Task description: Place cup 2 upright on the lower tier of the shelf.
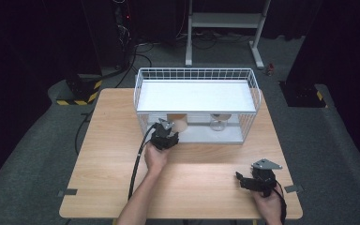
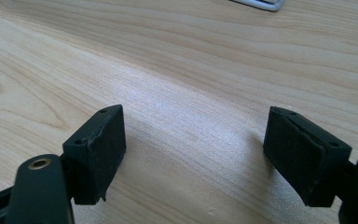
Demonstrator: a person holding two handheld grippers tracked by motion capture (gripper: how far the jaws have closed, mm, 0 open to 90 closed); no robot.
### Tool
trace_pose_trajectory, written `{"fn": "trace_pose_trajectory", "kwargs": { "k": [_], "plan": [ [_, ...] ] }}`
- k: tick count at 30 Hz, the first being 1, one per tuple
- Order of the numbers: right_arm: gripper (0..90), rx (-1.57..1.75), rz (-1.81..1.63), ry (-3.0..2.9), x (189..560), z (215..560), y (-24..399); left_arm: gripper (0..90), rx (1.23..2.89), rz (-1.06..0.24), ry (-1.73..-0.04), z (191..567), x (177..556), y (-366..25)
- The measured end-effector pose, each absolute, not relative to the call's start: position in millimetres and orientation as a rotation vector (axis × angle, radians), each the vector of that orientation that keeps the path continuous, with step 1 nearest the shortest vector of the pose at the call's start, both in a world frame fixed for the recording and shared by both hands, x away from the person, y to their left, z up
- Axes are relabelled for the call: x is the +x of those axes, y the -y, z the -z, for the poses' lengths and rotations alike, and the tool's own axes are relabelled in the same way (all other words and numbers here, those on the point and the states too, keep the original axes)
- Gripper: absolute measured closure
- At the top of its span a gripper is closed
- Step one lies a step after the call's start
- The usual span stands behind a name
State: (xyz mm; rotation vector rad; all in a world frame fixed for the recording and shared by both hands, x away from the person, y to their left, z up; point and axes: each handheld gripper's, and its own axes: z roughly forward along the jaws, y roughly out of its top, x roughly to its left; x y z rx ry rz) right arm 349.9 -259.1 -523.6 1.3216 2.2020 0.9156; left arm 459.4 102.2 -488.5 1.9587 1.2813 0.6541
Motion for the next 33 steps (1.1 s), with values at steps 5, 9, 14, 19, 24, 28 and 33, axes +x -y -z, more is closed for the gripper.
{"fn": "trace_pose_trajectory", "kwargs": {
  "k": [5, 9, 14, 19, 24, 28, 33],
  "plan": [
    [21.0, 1.322, -0.916, -2.202, 350, 524, 259, 46.5, 1.936, -0.649, -1.271, 485, 453, -107],
    [21.0, 1.320, -0.915, -2.202, 350, 524, 259, 44.1, 1.930, -0.632, -1.267, 483, 448, -111],
    [21.0, 1.321, -0.915, -2.202, 350, 524, 259, 41.1, 1.936, -0.631, -1.248, 479, 442, -115],
    [21.0, 1.321, -0.915, -2.202, 350, 524, 259, 39.7, 1.918, -0.621, -1.238, 472, 436, -119],
    [21.0, 1.321, -0.916, -2.202, 350, 524, 259, 38.9, 1.913, -0.622, -1.224, 467, 431, -122],
    [21.0, 1.323, -0.917, -2.201, 350, 524, 259, 37.7, 1.904, -0.620, -1.219, 464, 427, -125],
    [21.0, 1.323, -0.917, -2.201, 350, 524, 259, 36.1, 1.884, -0.618, -1.217, 461, 422, -128]
  ]
}}
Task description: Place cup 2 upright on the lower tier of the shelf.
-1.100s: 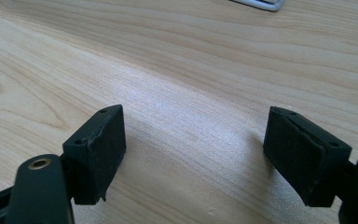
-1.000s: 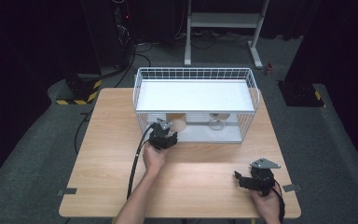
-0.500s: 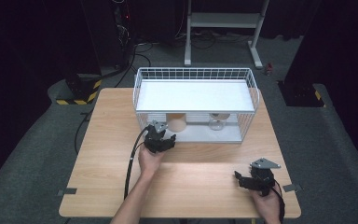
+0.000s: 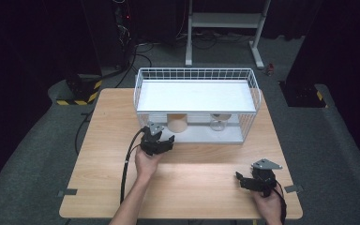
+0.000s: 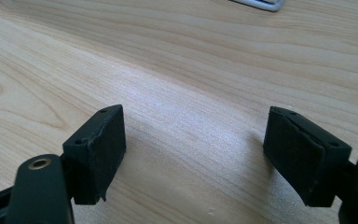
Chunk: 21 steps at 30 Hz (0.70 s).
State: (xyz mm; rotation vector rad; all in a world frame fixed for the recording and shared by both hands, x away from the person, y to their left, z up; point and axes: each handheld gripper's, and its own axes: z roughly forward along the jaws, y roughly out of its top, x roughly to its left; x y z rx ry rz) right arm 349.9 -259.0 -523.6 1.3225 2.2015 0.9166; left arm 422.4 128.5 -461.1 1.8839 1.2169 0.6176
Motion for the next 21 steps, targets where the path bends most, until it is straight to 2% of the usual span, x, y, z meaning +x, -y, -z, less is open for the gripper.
{"fn": "trace_pose_trajectory", "kwargs": {
  "k": [5, 21],
  "plan": [
    [21.0, 1.325, -0.917, -2.201, 350, 524, 259, 33.8, 1.892, -0.645, -1.201, 459, 418, -130],
    [21.0, 1.325, -0.918, -2.201, 350, 524, 259, 30.3, 1.850, -0.615, -1.224, 459, 405, -146]
  ]
}}
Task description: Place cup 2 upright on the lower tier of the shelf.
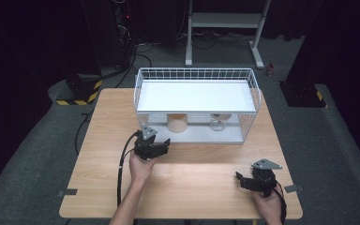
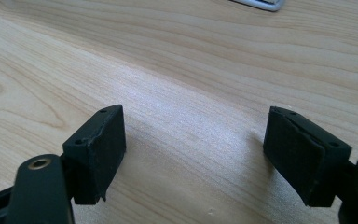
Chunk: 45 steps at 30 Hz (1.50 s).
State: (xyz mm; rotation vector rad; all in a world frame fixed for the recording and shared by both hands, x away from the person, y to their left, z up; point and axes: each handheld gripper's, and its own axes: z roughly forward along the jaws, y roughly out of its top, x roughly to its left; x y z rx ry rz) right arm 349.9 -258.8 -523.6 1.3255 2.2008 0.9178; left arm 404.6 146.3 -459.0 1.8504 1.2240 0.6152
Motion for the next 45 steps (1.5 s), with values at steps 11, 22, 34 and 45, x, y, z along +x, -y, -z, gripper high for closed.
{"fn": "trace_pose_trajectory", "kwargs": {
  "k": [11, 22, 34, 45],
  "plan": [
    [21.0, 1.322, -0.916, -2.201, 350, 524, 259, 28.2, 1.834, -0.600, -1.224, 456, 396, -155],
    [21.0, 1.325, -0.918, -2.201, 350, 524, 259, 27.2, 1.831, -0.611, -1.229, 456, 384, -163],
    [21.0, 1.325, -0.917, -2.201, 350, 524, 259, 26.1, 1.809, -0.598, -1.229, 455, 373, -169],
    [21.0, 1.324, -0.916, -2.201, 350, 524, 259, 25.5, 1.797, -0.597, -1.228, 454, 362, -175]
  ]
}}
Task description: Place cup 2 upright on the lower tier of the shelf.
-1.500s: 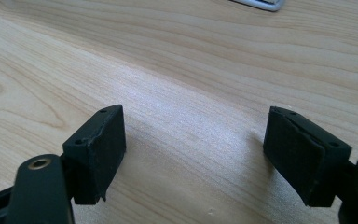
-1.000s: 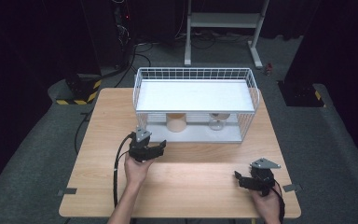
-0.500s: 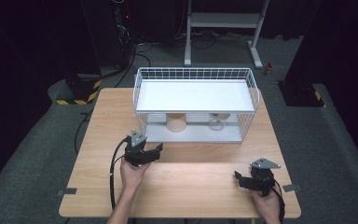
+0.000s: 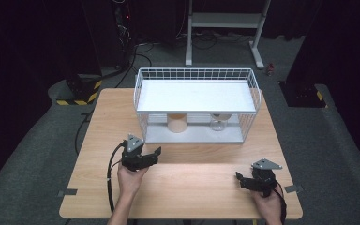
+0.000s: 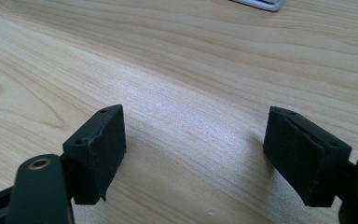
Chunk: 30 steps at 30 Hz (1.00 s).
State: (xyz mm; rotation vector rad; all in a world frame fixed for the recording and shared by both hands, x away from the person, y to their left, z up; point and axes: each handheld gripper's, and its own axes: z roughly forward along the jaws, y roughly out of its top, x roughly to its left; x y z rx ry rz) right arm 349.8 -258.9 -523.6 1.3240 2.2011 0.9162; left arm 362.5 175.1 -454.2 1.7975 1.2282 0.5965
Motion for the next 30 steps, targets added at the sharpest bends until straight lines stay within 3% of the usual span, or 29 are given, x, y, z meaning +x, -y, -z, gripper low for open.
{"fn": "trace_pose_trajectory", "kwargs": {
  "k": [30],
  "plan": [
    [21.0, 1.322, -0.915, -2.201, 350, 524, 259, 24.7, 1.762, -0.601, -1.238, 461, 338, -187]
  ]
}}
